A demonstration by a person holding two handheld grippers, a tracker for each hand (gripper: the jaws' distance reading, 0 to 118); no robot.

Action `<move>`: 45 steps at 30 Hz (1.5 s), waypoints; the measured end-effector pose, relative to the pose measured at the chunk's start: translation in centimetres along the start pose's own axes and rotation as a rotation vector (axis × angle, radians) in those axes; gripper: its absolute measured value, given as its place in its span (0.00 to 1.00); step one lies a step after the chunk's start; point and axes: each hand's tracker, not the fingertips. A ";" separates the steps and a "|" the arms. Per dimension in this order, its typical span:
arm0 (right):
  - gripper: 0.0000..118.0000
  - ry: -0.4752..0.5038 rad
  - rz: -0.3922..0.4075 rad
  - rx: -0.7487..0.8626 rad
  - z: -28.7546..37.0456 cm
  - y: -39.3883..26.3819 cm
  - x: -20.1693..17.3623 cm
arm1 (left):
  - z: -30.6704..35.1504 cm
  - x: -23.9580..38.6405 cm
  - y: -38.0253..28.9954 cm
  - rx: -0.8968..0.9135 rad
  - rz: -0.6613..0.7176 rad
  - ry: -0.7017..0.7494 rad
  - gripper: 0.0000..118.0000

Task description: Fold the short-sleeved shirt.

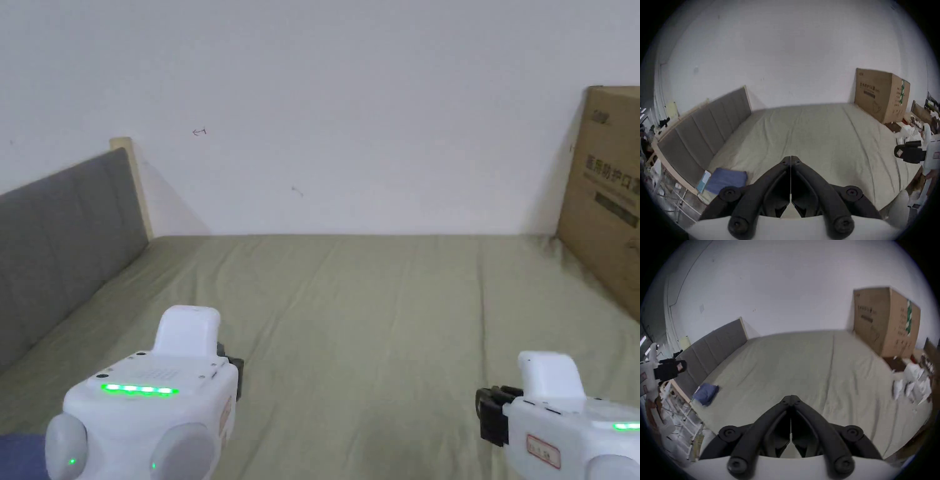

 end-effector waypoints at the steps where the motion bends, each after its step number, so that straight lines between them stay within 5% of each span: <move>1: 0.00 -0.032 0.016 0.043 0.7 0.9 -0.5 | 0.8 0.7 0.7 0.036 0.009 0.008 0.00; 8: 0.00 -0.272 0.116 0.294 4.1 4.8 -3.7 | 3.3 3.9 2.5 0.183 0.054 0.024 0.00; 18: 0.01 -0.329 0.075 0.407 6.9 4.7 -4.3 | 5.0 5.0 2.2 0.264 0.034 0.034 0.02; 20: 0.19 -0.330 0.060 0.428 7.1 4.6 -4.2 | 5.3 5.2 2.4 0.286 0.023 0.050 0.18; 23: 0.82 -0.315 0.062 0.450 7.1 4.4 -4.1 | 5.1 4.9 2.8 0.286 0.024 0.038 0.92; 24: 0.93 -0.319 0.068 0.458 7.1 4.3 -4.1 | 5.0 4.7 2.9 0.277 0.044 0.016 1.00; 45: 0.99 -0.306 0.087 0.464 6.2 3.6 -4.0 | 4.6 4.9 4.3 0.166 0.086 0.010 1.00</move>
